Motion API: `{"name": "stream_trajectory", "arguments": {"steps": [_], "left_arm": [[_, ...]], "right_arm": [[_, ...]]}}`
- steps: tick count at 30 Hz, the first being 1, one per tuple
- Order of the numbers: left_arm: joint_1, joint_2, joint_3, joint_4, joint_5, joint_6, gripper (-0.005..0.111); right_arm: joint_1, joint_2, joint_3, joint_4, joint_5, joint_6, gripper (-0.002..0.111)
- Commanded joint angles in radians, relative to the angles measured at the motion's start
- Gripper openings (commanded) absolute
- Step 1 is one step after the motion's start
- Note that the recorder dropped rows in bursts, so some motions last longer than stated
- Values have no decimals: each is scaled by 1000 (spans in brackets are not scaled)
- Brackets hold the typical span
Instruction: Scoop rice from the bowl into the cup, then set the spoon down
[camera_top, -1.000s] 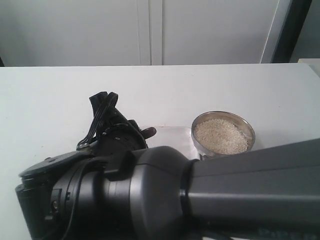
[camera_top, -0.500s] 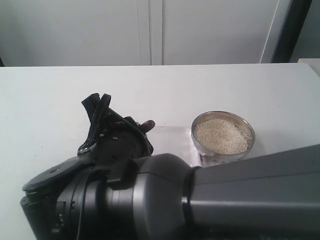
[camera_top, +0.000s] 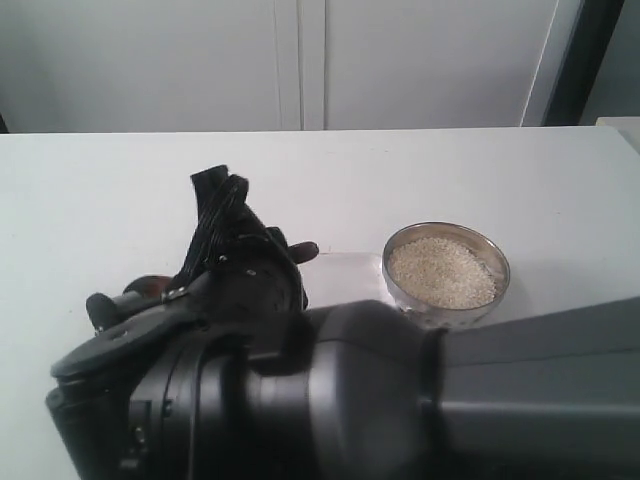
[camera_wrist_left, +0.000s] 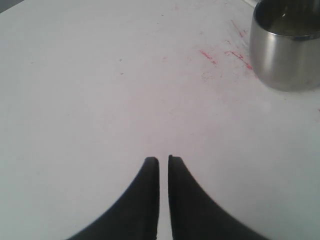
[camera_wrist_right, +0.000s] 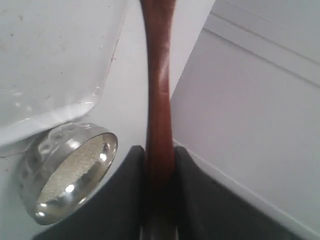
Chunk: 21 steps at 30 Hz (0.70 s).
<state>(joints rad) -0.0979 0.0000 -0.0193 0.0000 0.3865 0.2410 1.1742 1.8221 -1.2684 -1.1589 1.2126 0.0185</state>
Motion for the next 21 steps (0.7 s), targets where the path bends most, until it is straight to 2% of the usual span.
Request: {"name": "stream_trajectory", "arguments": {"steps": [1,4,10,14,21], "left_arm": [[-5,0,9,-6,48,-6,14],[-5,0,9,-6,48,-6,14],[-5,0,9,-6,48,-6,14],[-5,0,9,-6,48,-6,14],[-5,0,9,-6,48,-6,14]], "right_arm": [[-12,-107,3,135,8,245,0],[-68,-177,3,329,8,448,0],[-241,-238,3,659,8,764,0],[-298,-211,3,863,8,786,0],[-312,-130,3,911,8,796,0]]}}
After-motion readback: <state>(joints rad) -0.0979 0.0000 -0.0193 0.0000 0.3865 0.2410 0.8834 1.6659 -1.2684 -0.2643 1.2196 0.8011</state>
